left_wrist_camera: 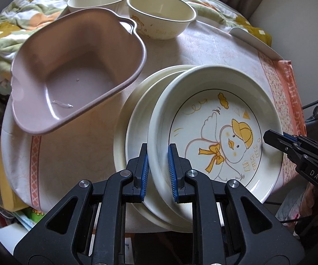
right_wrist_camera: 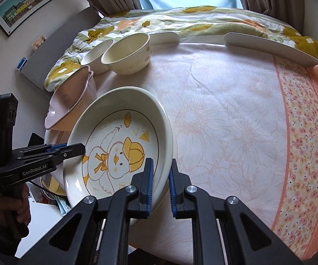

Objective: Organize plates and bowls

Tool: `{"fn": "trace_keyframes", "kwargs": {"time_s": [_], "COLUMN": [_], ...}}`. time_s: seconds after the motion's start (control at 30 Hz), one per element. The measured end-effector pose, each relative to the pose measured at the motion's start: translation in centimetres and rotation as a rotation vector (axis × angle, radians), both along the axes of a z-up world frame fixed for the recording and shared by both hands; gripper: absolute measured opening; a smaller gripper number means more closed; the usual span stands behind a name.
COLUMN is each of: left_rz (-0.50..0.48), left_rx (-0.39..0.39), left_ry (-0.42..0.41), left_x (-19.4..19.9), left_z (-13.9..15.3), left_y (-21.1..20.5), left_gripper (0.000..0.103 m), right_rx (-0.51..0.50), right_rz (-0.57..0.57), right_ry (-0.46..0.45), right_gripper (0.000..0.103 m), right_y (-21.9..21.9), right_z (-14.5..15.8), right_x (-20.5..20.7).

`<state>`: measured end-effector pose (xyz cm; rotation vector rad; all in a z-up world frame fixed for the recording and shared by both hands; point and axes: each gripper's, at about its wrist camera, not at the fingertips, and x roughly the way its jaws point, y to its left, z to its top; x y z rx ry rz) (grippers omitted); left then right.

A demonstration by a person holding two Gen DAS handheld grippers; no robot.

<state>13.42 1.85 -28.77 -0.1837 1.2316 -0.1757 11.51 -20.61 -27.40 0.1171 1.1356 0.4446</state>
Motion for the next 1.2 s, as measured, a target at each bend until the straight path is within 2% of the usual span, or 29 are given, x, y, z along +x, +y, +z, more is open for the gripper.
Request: {"fn": "trace_keyframes", "kwargs": {"time_s": [0.3,0.53,0.8,1.2], "left_rz": [-0.033,-0.103,-0.138,-0.139], "left_rx": [0.085,0.331,0.533,0.57], "left_ry": [-0.028,-0.084,-0.133,-0.151], "left_x": [0.2,-0.1,-0.8,-1.2], "left_z": [0.0,0.6,0.7,0.5], "left_y": [-1.2,-4.2,-5.9,-6.1], "left_gripper": [0.017,0.02,0.019,0.019], "right_rx": [-0.028,-0.033,-0.037,-0.072], "right_rz": [-0.003,-0.008,0.012,0.017], "right_ry": [-0.022,-0.028,-0.03,-0.029], "right_gripper": [0.012,0.012,0.012,0.012], "right_y": [0.3,0.2,0.7,1.4], "right_z": [0.1,0.3,0.2,-0.4], "right_x": [0.0,-0.1,-0.1,-0.1]}}
